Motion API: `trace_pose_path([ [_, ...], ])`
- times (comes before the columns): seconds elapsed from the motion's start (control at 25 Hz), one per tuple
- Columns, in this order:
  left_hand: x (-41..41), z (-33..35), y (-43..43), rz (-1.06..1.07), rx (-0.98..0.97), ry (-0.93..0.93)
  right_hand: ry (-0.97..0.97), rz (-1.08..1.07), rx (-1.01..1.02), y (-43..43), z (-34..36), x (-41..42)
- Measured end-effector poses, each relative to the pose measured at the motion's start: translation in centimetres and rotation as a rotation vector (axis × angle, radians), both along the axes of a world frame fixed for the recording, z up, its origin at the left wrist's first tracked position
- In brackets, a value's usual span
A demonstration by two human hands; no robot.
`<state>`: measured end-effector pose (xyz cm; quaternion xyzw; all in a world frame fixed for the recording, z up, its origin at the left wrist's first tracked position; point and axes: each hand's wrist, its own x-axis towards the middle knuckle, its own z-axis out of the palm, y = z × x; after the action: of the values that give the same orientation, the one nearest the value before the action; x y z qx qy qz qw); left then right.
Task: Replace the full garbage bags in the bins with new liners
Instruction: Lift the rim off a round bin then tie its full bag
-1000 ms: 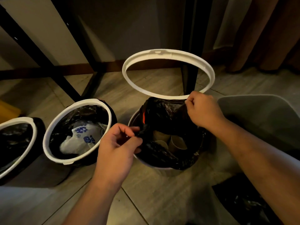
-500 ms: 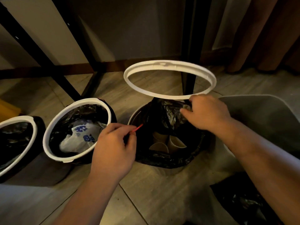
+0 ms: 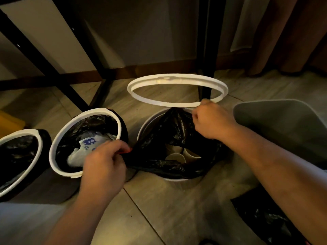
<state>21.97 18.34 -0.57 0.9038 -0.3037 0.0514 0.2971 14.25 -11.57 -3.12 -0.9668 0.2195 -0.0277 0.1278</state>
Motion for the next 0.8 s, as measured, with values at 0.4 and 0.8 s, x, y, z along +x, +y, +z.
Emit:
trace_pose_path([
  [0.4,-0.2,-1.6,1.5,0.381,-0.571,0.515,0.016,0.105,0.589,-2.6,0.8,-3.5],
  [0.8,-1.2,-0.6,0.9,0.133,0.105,0.361,0.047,-0.337,0.79,1.1,-2.8,-8.0],
])
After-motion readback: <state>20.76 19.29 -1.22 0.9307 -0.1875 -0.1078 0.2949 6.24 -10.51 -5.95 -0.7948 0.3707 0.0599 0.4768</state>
